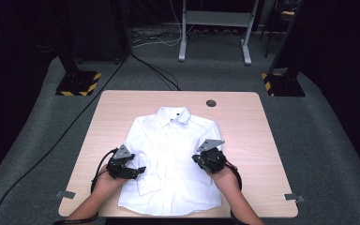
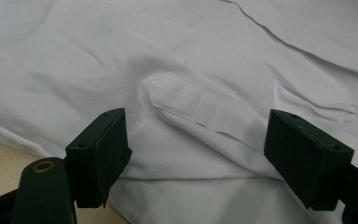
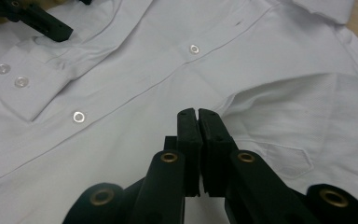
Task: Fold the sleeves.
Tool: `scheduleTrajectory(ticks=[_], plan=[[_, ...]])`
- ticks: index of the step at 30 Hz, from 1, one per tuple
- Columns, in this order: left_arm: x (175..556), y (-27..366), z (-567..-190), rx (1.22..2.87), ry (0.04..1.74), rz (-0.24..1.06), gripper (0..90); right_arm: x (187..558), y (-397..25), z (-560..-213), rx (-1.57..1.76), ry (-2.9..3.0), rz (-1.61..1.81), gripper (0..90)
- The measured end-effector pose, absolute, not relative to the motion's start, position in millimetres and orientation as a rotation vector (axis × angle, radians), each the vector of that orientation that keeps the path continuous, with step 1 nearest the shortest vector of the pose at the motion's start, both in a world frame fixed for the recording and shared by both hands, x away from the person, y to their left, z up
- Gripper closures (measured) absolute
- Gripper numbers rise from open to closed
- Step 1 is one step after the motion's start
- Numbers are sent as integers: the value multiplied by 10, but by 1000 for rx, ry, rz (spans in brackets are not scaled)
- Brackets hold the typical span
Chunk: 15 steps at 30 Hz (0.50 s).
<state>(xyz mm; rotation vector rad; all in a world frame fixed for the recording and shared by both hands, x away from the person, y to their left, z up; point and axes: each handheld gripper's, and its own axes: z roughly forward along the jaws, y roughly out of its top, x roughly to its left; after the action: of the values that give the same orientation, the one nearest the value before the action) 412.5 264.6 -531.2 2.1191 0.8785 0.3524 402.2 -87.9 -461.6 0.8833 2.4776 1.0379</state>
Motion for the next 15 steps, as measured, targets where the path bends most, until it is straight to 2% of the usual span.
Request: scheduleTrajectory(ticks=[15], plan=[[4124,2645,-5312,2120,879,353,213,3870,-615,-4752,796,2552,1016,875]])
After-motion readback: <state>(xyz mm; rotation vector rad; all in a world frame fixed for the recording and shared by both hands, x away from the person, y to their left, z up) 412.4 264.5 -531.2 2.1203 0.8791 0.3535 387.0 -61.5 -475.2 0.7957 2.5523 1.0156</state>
